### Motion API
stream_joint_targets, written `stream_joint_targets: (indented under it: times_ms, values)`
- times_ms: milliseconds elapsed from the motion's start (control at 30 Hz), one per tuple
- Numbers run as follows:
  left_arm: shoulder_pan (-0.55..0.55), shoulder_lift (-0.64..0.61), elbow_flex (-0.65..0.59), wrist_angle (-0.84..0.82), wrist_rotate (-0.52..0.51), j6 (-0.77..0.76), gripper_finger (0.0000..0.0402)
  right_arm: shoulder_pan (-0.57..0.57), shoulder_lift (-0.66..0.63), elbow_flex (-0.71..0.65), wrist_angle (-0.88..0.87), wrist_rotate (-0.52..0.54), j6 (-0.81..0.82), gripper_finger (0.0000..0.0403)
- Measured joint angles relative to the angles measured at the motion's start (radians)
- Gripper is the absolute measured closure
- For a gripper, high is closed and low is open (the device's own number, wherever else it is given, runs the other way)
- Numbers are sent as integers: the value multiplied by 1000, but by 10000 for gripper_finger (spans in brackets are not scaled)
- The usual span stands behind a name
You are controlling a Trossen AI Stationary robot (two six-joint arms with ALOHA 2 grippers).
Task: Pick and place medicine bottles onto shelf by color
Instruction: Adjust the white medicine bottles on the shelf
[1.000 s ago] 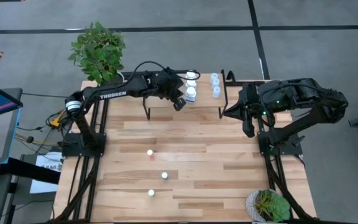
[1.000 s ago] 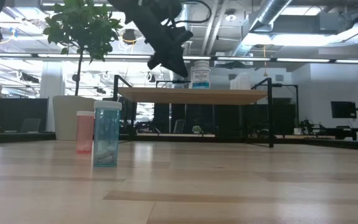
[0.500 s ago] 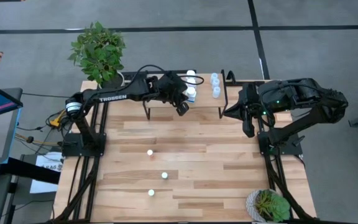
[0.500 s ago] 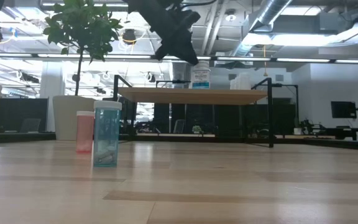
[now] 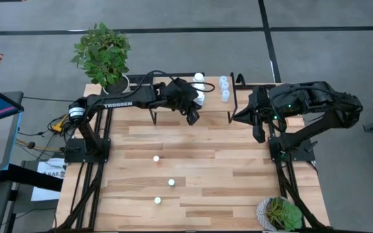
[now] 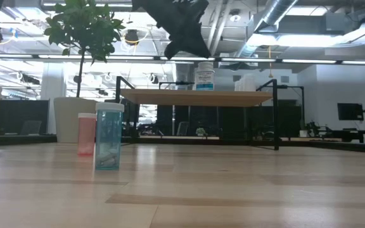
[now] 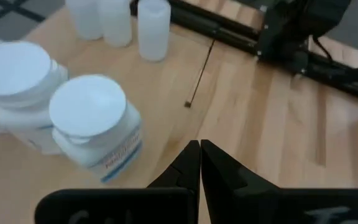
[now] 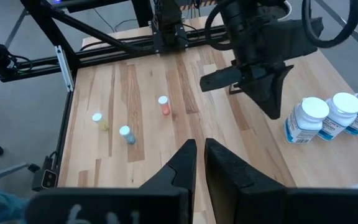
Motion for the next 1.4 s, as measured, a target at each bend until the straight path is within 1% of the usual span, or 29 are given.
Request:
stream_joint_targets:
  times_ms: [133,233,333,433,533,567,633,700,800,900,933,1000,1100,1333,1400]
  values:
    - [-20,0,0,45,48,-9,401,0,0,0,0,0,0,349]
    - [-61,0,0,130,70,-24,401,0,0,0,0,0,0,349]
    - [-92,0,0,193,57,-21,401,0,0,0,0,0,0,349]
    - [-85,0,0,191,21,-30,401,0,0,0,0,0,0,349]
    - [-66,43,8,234,18,-74,401,0,0,0,1,0,0,349]
    - [-64,68,15,216,18,-86,401,0,0,0,2,0,-1,349]
    - [-72,125,56,221,35,-94,401,0,0,0,4,0,-1,349]
    - [-89,160,97,191,61,-98,401,0,0,0,4,0,-1,349]
    - [-111,168,145,143,46,-58,401,3,0,0,0,0,0,349]
    - [-111,164,175,13,37,-34,401,19,0,0,0,0,0,349]
    - [-111,165,189,-26,16,-26,401,25,0,0,1,0,0,349]
    - [-109,155,215,-115,-62,-7,402,39,0,0,0,0,0,349]
    - [-104,152,243,-191,-161,17,402,54,0,0,1,0,0,349]
    - [-74,154,251,-262,-190,30,402,66,11,0,2,1,0,349]
    - [-64,154,250,-257,-190,31,402,66,15,0,2,1,0,349]
